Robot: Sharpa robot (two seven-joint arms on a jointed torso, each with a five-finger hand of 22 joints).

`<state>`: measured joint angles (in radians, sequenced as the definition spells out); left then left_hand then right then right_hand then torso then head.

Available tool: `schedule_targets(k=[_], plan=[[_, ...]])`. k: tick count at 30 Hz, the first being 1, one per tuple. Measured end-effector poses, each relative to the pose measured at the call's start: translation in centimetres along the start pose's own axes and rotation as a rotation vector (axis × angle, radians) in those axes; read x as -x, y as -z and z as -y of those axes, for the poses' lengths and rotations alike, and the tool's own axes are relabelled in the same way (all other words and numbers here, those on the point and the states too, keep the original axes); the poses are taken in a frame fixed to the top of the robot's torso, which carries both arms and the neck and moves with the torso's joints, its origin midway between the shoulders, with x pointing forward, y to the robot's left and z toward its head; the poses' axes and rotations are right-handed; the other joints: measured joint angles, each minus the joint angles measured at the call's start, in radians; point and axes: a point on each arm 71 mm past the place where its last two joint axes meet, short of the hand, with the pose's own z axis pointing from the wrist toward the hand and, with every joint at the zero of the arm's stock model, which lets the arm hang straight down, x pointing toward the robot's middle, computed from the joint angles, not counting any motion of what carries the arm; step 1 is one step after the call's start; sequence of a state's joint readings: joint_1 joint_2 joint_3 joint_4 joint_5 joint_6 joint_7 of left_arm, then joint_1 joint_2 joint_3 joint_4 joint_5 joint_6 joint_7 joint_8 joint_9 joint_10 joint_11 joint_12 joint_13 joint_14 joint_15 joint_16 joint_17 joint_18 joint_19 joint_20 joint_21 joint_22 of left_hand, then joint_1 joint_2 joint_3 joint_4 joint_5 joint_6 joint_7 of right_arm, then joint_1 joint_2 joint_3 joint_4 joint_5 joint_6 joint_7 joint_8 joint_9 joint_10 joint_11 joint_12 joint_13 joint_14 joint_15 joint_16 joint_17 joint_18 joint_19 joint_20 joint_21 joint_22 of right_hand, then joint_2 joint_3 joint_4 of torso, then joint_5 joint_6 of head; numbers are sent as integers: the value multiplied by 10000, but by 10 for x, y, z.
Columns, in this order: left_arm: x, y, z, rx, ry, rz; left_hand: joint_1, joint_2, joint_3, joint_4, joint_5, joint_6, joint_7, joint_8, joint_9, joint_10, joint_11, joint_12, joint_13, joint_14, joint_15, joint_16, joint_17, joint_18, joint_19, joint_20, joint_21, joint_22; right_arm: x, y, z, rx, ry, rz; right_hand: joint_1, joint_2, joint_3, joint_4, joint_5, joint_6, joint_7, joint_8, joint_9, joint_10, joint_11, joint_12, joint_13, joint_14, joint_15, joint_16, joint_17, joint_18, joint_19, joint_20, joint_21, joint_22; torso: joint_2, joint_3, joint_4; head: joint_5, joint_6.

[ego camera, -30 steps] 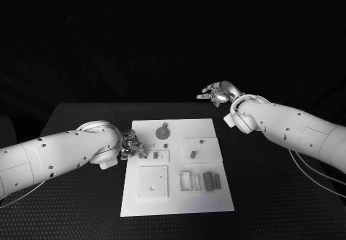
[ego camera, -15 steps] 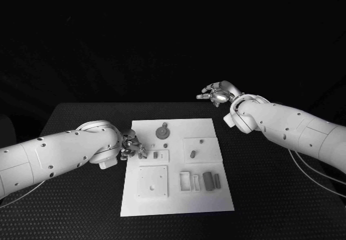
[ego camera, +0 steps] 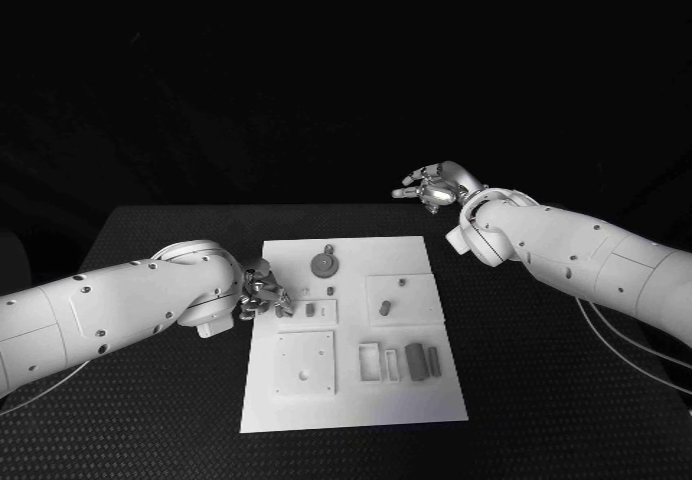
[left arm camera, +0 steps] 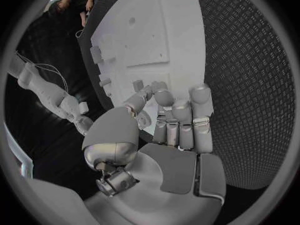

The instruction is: Assemble the parts on the task board

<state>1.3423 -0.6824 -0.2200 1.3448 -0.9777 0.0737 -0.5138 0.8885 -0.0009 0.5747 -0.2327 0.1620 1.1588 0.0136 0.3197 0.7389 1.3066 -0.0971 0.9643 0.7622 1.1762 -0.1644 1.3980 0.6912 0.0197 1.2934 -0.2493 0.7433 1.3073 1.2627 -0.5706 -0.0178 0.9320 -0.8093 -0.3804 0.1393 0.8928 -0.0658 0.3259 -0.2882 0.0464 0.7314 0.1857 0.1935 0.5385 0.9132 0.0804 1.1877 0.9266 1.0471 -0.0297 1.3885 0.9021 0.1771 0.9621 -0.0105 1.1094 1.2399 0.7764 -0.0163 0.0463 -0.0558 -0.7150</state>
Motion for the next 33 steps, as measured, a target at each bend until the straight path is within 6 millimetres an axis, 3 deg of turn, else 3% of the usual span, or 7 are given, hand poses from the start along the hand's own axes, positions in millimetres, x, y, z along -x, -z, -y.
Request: schedule_targets(k=[21, 26, 33], plan=[[2, -2, -2, -40, 162, -112, 174, -175, -40, -40, 169, 43, -44, 69, 0, 89, -17, 37, 20, 88, 17, 39, 0, 1, 60, -18, 80, 6, -1, 0, 0, -5, -2, -22, 0, 0, 0, 0, 0, 19, -19, 0, -8, 0, 0, -1, -10, 0, 0, 0, -4, 0, 0, 0, 0, 1, 1, -1, -1, -8, -12], [3, -3, -1, -47, 128, -175, 254, -254, -53, -53, 623, 130, -47, 67, 0, 123, -47, 37, 19, 128, 14, 39, 1, 1, 92, 15, 156, 5, -1, 0, 0, -9, -2, -27, 0, 0, 0, 0, 0, 20, -20, 0, -7, 0, 0, -1, -10, 0, 0, 0, -9, 1, 0, 0, 0, 1, 5, -1, -1, -8, -25], [4, -4, -1, -40, 83, -248, 257, -257, -55, -55, 697, 130, -47, 63, 0, 126, -47, 37, 18, 156, 20, 45, 1, 0, 93, 16, 156, 5, -1, 0, 0, -10, -2, -31, 0, 0, 0, 0, 0, 10, -9, 0, -7, 0, 0, -1, -20, 0, 0, 0, -9, 0, 0, 0, 0, 1, 5, 0, -7, -15, -37]])
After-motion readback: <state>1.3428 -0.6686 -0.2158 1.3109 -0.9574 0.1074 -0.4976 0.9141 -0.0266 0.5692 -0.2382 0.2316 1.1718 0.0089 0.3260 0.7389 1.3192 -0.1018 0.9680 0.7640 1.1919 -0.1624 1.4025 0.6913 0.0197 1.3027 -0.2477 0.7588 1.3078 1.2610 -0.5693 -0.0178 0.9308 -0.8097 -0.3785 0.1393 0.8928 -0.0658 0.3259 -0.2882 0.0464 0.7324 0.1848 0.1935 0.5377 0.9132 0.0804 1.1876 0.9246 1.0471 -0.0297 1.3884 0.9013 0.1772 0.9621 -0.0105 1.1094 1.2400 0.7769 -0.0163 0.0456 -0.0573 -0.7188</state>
